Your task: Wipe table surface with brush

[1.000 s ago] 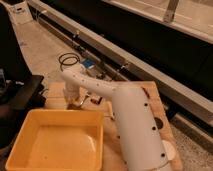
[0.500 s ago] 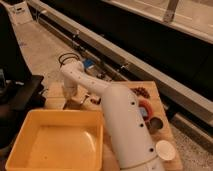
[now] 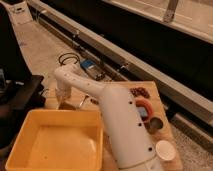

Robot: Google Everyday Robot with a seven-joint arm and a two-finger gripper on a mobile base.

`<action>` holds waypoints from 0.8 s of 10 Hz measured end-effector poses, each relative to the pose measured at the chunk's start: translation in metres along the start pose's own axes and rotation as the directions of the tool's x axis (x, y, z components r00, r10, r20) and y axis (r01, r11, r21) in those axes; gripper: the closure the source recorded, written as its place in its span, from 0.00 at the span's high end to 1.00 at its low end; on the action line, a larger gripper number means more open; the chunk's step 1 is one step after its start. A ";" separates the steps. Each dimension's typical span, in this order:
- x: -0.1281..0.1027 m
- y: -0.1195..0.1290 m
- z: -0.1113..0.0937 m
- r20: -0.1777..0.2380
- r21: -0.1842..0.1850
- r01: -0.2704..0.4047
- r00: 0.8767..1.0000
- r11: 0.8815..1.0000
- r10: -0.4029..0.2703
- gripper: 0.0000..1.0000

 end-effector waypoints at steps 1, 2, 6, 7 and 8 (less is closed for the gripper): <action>-0.007 0.010 -0.004 0.002 -0.005 -0.020 1.000 1.000 0.020 0.00; -0.008 0.023 -0.009 -0.002 -0.015 -0.044 0.999 0.999 0.044 0.00; 0.017 0.055 -0.034 -0.062 -0.064 -0.114 0.992 0.991 0.110 0.00; 0.029 0.055 -0.035 -0.067 -0.074 -0.110 0.992 0.991 0.106 0.00; 0.044 0.051 -0.035 -0.072 -0.079 -0.103 0.993 0.992 0.097 0.00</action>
